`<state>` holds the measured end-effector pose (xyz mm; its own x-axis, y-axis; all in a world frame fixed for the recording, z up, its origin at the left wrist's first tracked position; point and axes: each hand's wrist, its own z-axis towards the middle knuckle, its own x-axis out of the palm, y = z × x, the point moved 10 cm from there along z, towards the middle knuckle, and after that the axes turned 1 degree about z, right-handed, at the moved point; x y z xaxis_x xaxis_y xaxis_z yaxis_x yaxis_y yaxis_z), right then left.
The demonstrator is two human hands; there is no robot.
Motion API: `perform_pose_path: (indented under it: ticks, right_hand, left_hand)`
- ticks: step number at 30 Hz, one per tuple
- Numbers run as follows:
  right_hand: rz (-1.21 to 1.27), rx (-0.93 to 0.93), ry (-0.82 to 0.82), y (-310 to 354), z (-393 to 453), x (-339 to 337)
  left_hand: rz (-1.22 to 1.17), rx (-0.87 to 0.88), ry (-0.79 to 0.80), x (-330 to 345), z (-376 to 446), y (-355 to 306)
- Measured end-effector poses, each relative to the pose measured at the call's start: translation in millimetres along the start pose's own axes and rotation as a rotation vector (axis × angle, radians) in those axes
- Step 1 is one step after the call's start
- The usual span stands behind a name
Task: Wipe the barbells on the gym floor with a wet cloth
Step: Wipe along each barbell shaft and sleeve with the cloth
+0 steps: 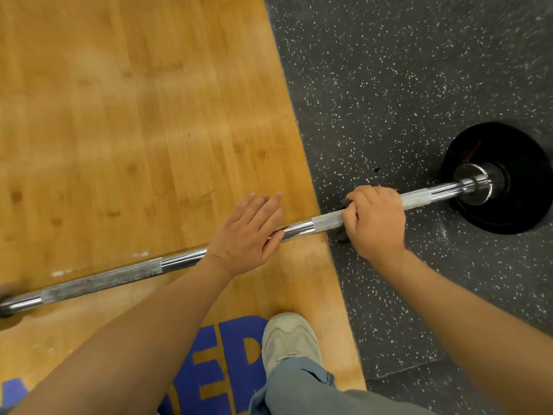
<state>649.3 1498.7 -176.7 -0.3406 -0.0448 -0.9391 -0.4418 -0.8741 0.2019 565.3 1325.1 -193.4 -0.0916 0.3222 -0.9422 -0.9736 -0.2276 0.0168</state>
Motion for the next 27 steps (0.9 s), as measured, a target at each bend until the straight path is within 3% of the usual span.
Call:
perform_pose_path:
  ticks: [2, 4, 7, 10, 13, 16, 18, 20, 24, 27]
  right_hand:
    - [-0.003, 0.112, -0.061, 15.7, -5.5, 2.3]
    - [0.044, 0.061, -0.035, 43.0, -9.1, 12.0]
    - [0.016, -0.249, 0.084, 67.9, -19.2, 22.9]
    - [-0.123, -0.517, 0.204, 43.8, -24.5, 26.1]
    - [-0.163, -0.364, 0.201, 4.5, -19.3, 18.7]
    - [-0.122, -0.049, 0.098, 13.7, -20.9, 15.1]
    - [-0.091, 0.049, 0.073, 29.4, -23.6, 18.5]
    - [-0.103, -0.024, 0.122, 34.6, -26.3, 23.1]
    - [-0.171, -0.419, 0.243, 9.6, -27.2, 18.1]
    - [-0.162, -0.218, 0.212, -19.4, -20.0, 11.1]
  left_hand:
    - [0.001, -0.008, 0.006, -0.6, 1.1, 1.0]
    - [-0.007, -0.015, 0.02, 0.6, 1.8, 2.4]
    - [-0.03, -0.032, 0.038, 1.2, 1.0, 4.5]
    - [-0.034, -0.038, 0.049, 2.3, 0.6, 4.8]
    - [-0.011, -0.037, 0.048, 2.5, 0.2, 4.3]
    - [0.001, -0.019, 0.047, 3.0, 0.8, 2.5]
    - [0.004, -0.014, 0.051, 3.1, 1.0, 2.3]
    - [-0.005, -0.015, 0.056, 3.2, 1.5, 3.0]
    - [-0.019, -0.029, 0.057, 2.5, 1.5, 5.1]
    - [-0.008, -0.024, 0.055, 2.8, 1.0, 3.8]
